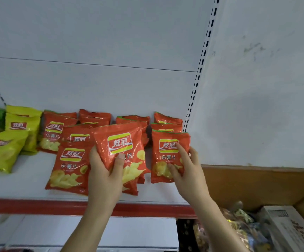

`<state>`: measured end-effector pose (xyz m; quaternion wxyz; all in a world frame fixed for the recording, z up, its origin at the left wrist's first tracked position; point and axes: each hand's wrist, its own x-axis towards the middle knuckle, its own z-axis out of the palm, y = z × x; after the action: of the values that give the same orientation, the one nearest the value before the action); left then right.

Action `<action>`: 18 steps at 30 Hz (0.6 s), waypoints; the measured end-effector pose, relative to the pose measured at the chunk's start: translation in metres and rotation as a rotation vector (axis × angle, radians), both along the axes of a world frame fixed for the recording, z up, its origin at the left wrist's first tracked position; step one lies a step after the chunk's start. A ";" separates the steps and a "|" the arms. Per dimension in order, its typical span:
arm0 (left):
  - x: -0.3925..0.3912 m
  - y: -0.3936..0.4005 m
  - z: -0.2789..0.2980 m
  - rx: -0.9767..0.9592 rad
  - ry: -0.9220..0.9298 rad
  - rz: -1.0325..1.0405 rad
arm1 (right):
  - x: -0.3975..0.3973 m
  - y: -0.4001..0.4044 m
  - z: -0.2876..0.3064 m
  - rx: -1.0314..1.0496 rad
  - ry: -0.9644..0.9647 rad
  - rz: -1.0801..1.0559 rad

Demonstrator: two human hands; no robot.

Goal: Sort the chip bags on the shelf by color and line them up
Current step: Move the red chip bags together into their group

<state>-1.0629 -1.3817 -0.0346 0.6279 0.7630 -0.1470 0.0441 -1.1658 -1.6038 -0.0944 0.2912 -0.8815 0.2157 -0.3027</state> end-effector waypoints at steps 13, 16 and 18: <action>-0.016 -0.008 -0.011 0.022 0.023 -0.164 | 0.003 0.010 -0.001 -0.151 0.073 -0.195; -0.021 -0.023 -0.013 0.015 0.021 -0.209 | -0.019 0.036 0.028 0.097 -0.125 -0.033; -0.024 -0.035 -0.016 0.020 0.026 -0.265 | -0.027 0.052 0.038 0.234 -0.113 0.163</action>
<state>-1.0872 -1.4171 -0.0511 0.6223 0.7438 -0.2388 -0.0507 -1.1923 -1.5518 -0.0569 0.4273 -0.8376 0.1607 -0.3001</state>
